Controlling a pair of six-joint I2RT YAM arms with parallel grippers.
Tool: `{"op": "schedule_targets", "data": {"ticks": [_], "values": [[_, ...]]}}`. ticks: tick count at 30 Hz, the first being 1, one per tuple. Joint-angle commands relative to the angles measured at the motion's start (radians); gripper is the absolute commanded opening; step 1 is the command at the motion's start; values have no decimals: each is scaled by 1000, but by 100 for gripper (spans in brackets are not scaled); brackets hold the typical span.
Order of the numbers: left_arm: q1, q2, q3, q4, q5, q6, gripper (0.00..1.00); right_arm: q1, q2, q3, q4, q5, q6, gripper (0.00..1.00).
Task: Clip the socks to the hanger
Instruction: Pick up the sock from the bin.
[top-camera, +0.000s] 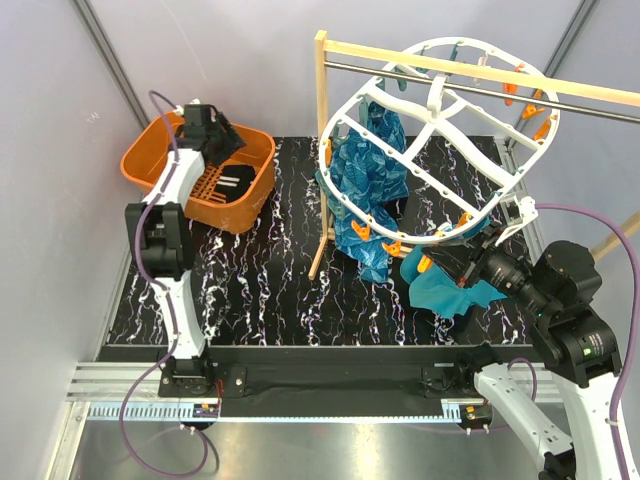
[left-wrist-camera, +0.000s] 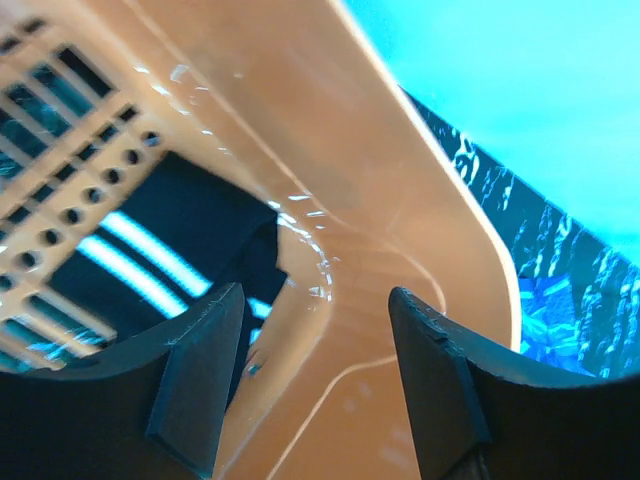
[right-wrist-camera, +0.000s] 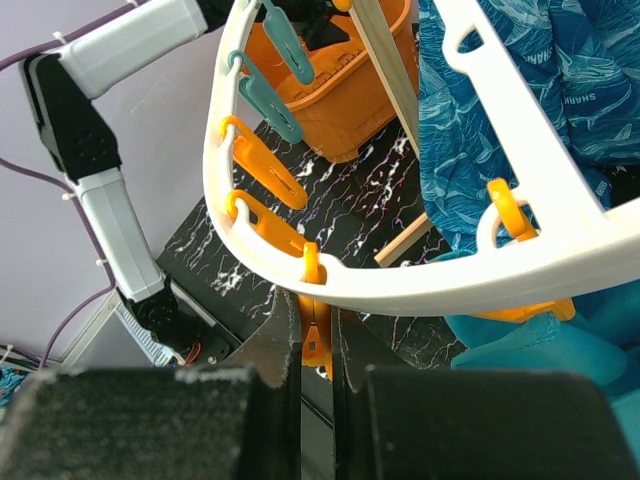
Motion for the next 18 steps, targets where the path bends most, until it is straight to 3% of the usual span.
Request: {"op": "schedule_targets", "data": {"ticks": [1, 15, 18], "values": [[-35, 66, 79, -82, -65, 43, 64, -2, 16, 1, 2, -6, 8, 0], [-80, 168, 70, -163, -287, -23, 61, 0, 20, 7, -2, -13, 6, 0], [-81, 188, 71, -151, -259, -9, 52, -2, 19, 4, -4, -12, 4, 0]]}}
